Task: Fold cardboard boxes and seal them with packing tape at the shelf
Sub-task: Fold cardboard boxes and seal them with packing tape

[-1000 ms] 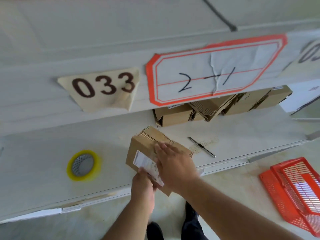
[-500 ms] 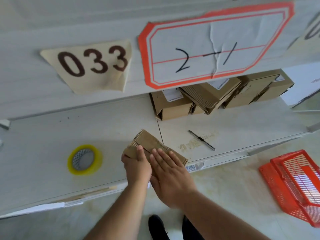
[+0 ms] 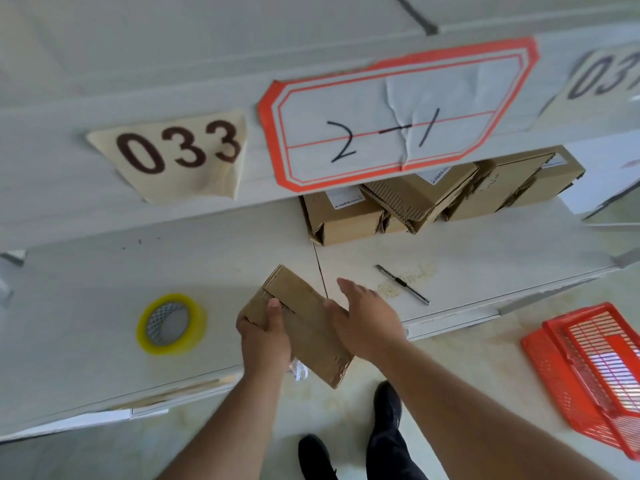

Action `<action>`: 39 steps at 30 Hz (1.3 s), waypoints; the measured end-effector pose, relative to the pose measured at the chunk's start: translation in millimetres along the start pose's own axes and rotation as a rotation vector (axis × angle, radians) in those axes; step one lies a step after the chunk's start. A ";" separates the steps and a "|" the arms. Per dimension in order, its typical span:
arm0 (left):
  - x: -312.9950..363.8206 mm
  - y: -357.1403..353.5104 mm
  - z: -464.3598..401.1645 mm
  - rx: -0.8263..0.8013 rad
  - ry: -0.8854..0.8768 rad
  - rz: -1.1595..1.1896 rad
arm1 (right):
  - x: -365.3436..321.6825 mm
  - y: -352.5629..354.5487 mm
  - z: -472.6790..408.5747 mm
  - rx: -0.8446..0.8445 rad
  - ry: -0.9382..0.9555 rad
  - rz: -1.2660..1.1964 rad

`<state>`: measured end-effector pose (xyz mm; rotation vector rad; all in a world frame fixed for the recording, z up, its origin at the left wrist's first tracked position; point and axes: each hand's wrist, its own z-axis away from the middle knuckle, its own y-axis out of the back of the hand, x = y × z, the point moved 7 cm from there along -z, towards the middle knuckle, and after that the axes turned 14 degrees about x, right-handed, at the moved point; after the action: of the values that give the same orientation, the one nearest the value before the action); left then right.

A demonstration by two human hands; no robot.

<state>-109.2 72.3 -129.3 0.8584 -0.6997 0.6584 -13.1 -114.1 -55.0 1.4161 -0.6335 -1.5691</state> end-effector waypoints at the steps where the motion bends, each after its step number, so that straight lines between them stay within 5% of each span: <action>1: 3.6 5.0 -0.2 0.002 -0.042 -0.022 | 14.0 9.8 13.6 0.088 -0.084 -0.055; 4: 27.6 24.5 -3.5 0.072 -0.276 -0.141 | 58.0 9.0 62.9 0.221 -0.411 -0.260; 7: 42.4 31.2 -7.5 0.063 -0.363 -0.259 | 65.1 -26.1 89.7 0.090 -0.615 -0.538; 12: 28.0 31.6 2.5 0.042 -0.373 -0.394 | 38.2 -11.6 49.1 0.140 -0.352 -0.504; 20: 24.9 30.4 -1.1 -0.074 -0.394 -0.378 | 47.7 -0.2 4.8 0.083 -0.331 -0.398; 23: 30.1 75.8 -31.2 0.160 -0.537 -0.427 | 56.0 9.7 10.9 0.130 -0.385 -0.489; 26: 25.4 114.8 -84.1 0.326 -0.748 -0.758 | 69.0 34.9 26.3 0.259 -0.381 -0.497; 31: 9.2 126.7 -131.9 0.244 -0.794 -1.359 | 76.1 57.0 63.1 0.316 -0.311 -0.491; 35: 27.7 124.9 -123.5 0.155 -0.742 -1.290 | 58.0 71.2 81.1 0.332 -0.230 -0.459; 39: 63.5 150.6 -57.7 -0.115 -0.470 -0.498 | 4.4 83.2 101.6 0.254 -0.064 -0.465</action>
<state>-168.4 209.4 -41.3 1.0426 -0.8894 -0.0371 -87.1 -175.8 34.4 1.8024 -0.5827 -1.9521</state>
